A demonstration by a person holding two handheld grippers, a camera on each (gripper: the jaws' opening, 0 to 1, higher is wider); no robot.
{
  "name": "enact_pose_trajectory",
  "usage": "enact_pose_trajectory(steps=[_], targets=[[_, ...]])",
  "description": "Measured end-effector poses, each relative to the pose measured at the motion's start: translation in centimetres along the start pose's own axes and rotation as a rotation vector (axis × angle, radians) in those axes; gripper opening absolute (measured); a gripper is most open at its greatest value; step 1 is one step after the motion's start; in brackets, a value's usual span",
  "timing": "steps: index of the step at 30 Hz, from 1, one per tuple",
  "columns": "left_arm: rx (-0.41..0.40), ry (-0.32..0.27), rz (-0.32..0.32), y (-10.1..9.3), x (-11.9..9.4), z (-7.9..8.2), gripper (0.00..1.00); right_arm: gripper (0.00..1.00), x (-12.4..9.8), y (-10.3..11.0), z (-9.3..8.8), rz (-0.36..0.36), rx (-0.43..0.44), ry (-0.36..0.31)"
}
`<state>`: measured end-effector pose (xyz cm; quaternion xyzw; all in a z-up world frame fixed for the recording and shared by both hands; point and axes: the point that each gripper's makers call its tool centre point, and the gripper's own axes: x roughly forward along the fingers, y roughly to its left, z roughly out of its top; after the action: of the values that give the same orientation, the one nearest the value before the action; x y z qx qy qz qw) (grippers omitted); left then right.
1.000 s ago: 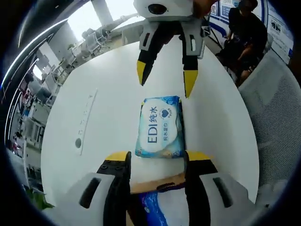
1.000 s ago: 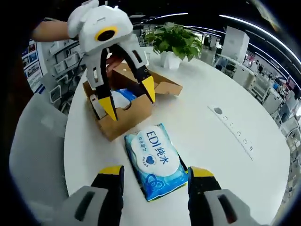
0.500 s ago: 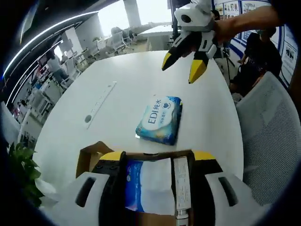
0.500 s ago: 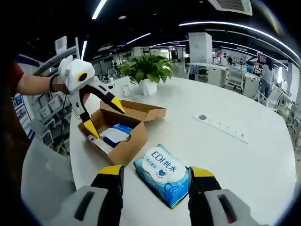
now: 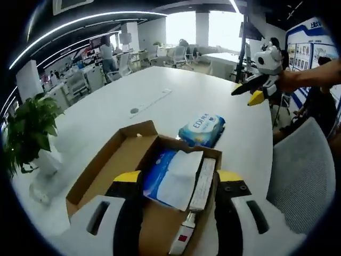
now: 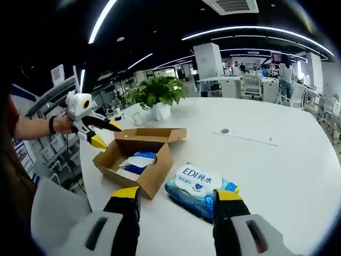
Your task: Operate the shoe box by opening the lid, removing the specified soft item, and placing it in the target area until the item is outside and the box remains undamaged.
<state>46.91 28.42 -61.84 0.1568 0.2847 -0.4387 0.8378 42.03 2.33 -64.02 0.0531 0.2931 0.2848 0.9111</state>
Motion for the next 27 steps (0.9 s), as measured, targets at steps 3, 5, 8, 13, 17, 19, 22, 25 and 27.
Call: enact_pose_trajectory(steps=[3, 5, 8, 13, 17, 19, 22, 25, 27], targets=[[-0.011, -0.006, 0.025, 0.8, -1.3, -1.0, 0.5, 0.51, -0.5, -0.1, -0.5, -0.006, 0.025, -0.008], [-0.038, -0.004, 0.027, 1.1, -2.1, -1.8, 0.5, 0.5, -0.7, 0.0, -0.8, -0.009, 0.028, -0.007], [-0.047, 0.0, 0.072, 2.1, -3.2, -2.9, 0.46, 0.49, -1.1, -0.1, -1.1, -0.012, 0.032, -0.011], [-0.165, -0.039, 0.127, 3.4, -4.6, -4.1, 0.34, 0.48, -1.6, 0.1, -1.6, -0.017, 0.058, -0.025], [-0.197, -0.035, 0.152, 4.1, -5.4, -5.2, 0.41, 0.48, -1.8, 0.4, -1.9, -0.014, 0.062, -0.028], [-0.224, -0.035, 0.15, 4.1, -5.7, -5.4, 0.4, 0.47, -1.9, 0.4, -2.1, -0.015, 0.066, -0.029], [-0.241, -0.044, 0.161, 4.3, -6.4, -5.8, 0.4, 0.47, -1.9, 0.4, -2.3, -0.015, 0.073, -0.032], [-0.275, -0.071, 0.16, 4.3, -6.9, -5.8, 0.46, 0.47, -1.9, 0.7, -2.3, -0.015, 0.079, -0.036], [-0.299, -0.087, 0.16, 4.2, -7.1, -5.9, 0.49, 0.47, -1.8, 0.8, -2.2, -0.013, 0.08, -0.038]])
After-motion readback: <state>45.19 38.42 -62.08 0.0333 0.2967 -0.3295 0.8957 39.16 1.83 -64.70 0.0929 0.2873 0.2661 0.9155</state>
